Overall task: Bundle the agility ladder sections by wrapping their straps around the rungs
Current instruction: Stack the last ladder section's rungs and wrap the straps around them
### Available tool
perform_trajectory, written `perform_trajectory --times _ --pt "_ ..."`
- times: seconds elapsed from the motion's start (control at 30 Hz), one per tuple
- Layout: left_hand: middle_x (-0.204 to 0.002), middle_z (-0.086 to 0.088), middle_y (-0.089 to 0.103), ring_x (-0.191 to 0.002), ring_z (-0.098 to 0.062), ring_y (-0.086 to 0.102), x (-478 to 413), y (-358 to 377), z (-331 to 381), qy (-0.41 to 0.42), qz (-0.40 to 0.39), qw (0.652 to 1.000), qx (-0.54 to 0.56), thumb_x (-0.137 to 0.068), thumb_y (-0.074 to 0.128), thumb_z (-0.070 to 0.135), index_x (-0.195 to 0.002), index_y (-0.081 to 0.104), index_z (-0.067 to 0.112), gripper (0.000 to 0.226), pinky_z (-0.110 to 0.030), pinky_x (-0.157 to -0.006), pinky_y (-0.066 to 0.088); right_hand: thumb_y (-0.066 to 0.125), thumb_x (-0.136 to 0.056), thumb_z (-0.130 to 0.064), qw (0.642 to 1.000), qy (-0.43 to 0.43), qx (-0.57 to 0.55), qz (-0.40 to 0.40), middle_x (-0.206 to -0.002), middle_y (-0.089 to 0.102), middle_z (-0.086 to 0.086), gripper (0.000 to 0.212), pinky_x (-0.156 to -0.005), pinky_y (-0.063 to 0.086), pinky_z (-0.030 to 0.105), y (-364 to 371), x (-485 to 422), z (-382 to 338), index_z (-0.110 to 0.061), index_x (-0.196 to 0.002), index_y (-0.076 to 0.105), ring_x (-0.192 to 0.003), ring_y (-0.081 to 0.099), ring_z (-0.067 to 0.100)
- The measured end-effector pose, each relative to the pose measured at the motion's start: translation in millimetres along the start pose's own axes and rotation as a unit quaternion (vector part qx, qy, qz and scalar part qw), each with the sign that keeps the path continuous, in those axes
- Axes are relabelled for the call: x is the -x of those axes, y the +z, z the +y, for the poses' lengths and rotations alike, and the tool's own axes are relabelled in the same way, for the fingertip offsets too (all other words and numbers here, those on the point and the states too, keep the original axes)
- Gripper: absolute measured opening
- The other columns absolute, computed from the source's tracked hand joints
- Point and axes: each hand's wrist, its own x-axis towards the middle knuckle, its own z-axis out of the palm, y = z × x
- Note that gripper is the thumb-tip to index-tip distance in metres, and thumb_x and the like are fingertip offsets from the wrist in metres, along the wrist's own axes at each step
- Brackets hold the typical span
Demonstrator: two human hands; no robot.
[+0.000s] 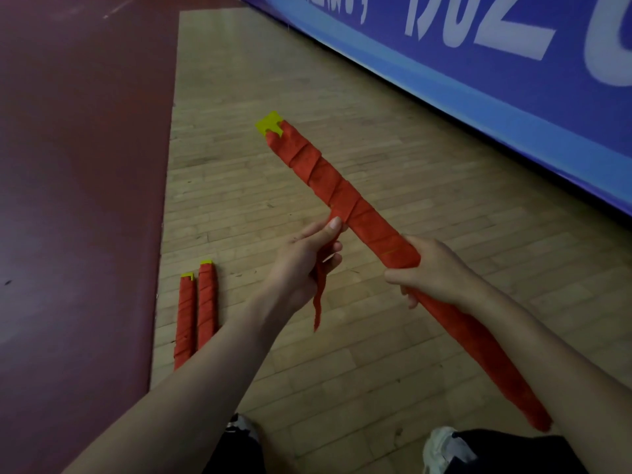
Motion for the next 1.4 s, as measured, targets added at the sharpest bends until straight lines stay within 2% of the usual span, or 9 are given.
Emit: perform_trajectory --times 0.13,0.3,0.43,0.57,0.63,0.8,1.03,1.23,1.4 --pt "-0.08 0.007 0.067 -0.063 -0.004 0.052 1 -1 2 0.022 -0.019 0.999 -0.021 -0.09 0.061 0.015 -0.101 0.068 0.01 0.013 -0.017 -0.06 0.044 0.069 -0.08 -0.005 0.993 0.008 -0.088 -0.075 -0.053 0.056 0.005 0.019 -0.044 0.047 0.029 -6 -1 2 -0.002 -0.093 0.056 -0.043 0.054 0.021" --pt "-0.072 0.002 0.063 -0.052 -0.005 0.046 3 1 0 0.034 -0.03 0.999 -0.025 -0.073 0.07 0.02 -0.078 0.067 0.013 0.009 -0.015 -0.053 0.042 0.071 -0.075 -0.01 0.97 0.02 -0.175 -0.168 -0.053 0.048 0.005 0.024 -0.034 0.04 0.02 -11 4 -4 -0.009 -0.082 0.048 -0.035 0.046 0.011" --pt "-0.059 0.005 0.053 -0.042 -0.002 0.038 5 7 -7 0.011 -0.083 0.996 0.033 -0.076 0.065 0.022 -0.074 0.065 0.017 0.005 -0.015 -0.049 0.033 0.065 -0.07 -0.026 0.925 -0.007 -0.257 -0.281 -0.053 0.043 0.005 0.03 -0.034 0.035 0.017 -7 2 0 -0.009 -0.082 0.043 -0.032 0.04 0.011" --pt "-0.057 0.006 0.047 -0.042 0.0 0.034 7 8 -6 -0.007 -0.148 0.989 0.022 -0.081 0.059 0.025 -0.104 0.066 0.016 0.026 -0.014 -0.048 0.03 0.058 -0.076 -0.026 0.87 0.001 -0.338 -0.358 -0.052 0.039 0.005 0.022 -0.034 0.031 0.015 -1 -2 7 -0.009 -0.082 0.045 -0.029 0.038 0.009" --pt "-0.057 0.007 0.05 -0.041 -0.001 0.034 7 8 -5 0.022 -0.134 0.991 0.005 -0.081 0.06 0.026 -0.091 0.065 0.014 0.016 -0.014 -0.047 0.031 0.058 -0.077 -0.029 0.855 0.011 -0.361 -0.373 -0.054 0.041 0.005 0.025 -0.034 0.029 0.015 2 -3 8 -0.007 -0.085 0.049 -0.03 0.039 0.008" --pt "-0.059 0.005 0.05 -0.045 -0.004 0.037 1 6 -4 0.075 -0.029 0.994 -0.079 -0.089 0.062 0.025 -0.069 0.056 0.015 0.023 -0.017 -0.049 0.033 0.073 -0.07 -0.048 0.911 0.019 -0.283 -0.299 -0.075 0.057 0.012 0.055 -0.039 0.036 0.022 4 -3 -2 -0.003 -0.098 0.059 -0.042 0.049 0.011" --pt "-0.058 0.002 0.051 -0.049 -0.007 0.042 2 6 -9 0.083 0.06 0.991 -0.084 -0.087 0.069 0.026 -0.07 0.062 0.012 0.023 -0.018 -0.05 0.034 0.087 -0.066 -0.025 0.994 0.003 -0.042 -0.106 -0.071 0.068 0.01 0.051 -0.055 0.054 0.03 10 3 -12 -0.019 -0.106 0.056 -0.055 0.065 0.018" --pt "-0.06 0.002 0.054 -0.049 -0.007 0.044 -1 6 -9 0.058 0.091 0.992 -0.069 -0.086 0.071 0.027 -0.074 0.065 0.01 0.021 -0.018 -0.05 0.036 0.073 -0.072 -0.033 0.964 -0.097 0.236 0.08 -0.098 0.057 -0.015 0.055 -0.066 0.051 0.034 19 1 -3 -0.03 -0.117 0.041 -0.08 0.064 0.016" --pt "-0.072 0.004 0.064 -0.055 -0.005 0.046 -2 4 -4 0.046 0.015 0.996 -0.074 -0.093 0.061 0.019 -0.086 0.067 0.012 0.012 -0.016 -0.052 0.04 0.071 -0.067 -0.033 0.963 -0.115 0.196 0.143 -0.088 0.059 -0.014 0.049 -0.068 0.05 0.033 14 -2 3 -0.03 -0.113 0.055 -0.079 0.061 0.016"
